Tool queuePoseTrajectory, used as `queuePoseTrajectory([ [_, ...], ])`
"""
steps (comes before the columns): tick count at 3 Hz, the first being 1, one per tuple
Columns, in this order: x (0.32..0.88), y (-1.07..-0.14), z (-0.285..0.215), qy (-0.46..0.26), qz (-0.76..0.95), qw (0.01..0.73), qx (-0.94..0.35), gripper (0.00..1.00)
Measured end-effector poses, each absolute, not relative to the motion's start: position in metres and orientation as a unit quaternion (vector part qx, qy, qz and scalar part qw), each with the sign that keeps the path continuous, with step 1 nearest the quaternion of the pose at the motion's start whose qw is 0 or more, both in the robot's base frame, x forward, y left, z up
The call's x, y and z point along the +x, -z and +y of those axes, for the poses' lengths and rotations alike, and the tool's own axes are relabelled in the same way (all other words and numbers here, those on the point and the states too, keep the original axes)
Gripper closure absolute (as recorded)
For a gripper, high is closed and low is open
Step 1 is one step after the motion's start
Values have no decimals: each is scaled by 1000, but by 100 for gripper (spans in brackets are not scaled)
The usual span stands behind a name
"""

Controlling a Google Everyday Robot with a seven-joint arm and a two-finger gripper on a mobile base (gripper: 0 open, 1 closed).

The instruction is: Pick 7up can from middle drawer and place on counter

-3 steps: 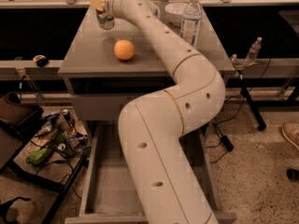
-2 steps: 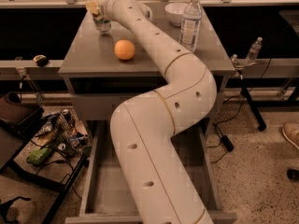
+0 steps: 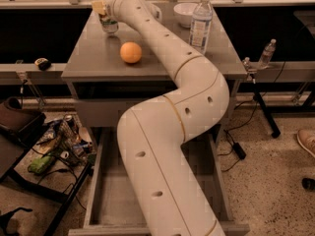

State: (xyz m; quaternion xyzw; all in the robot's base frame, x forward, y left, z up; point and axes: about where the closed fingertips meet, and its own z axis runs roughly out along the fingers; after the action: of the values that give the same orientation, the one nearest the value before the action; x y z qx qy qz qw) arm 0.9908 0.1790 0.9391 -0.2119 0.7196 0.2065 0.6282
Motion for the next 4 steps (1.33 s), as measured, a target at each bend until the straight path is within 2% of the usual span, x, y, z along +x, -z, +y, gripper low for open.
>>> queuePoseTrajectory([
  [2,991,-939,179,-206,720,628,-212,11],
  [3,991,-939,179,-207,720,628,-212,0],
  [4,991,-939,179,-207,720,628,-212,0],
])
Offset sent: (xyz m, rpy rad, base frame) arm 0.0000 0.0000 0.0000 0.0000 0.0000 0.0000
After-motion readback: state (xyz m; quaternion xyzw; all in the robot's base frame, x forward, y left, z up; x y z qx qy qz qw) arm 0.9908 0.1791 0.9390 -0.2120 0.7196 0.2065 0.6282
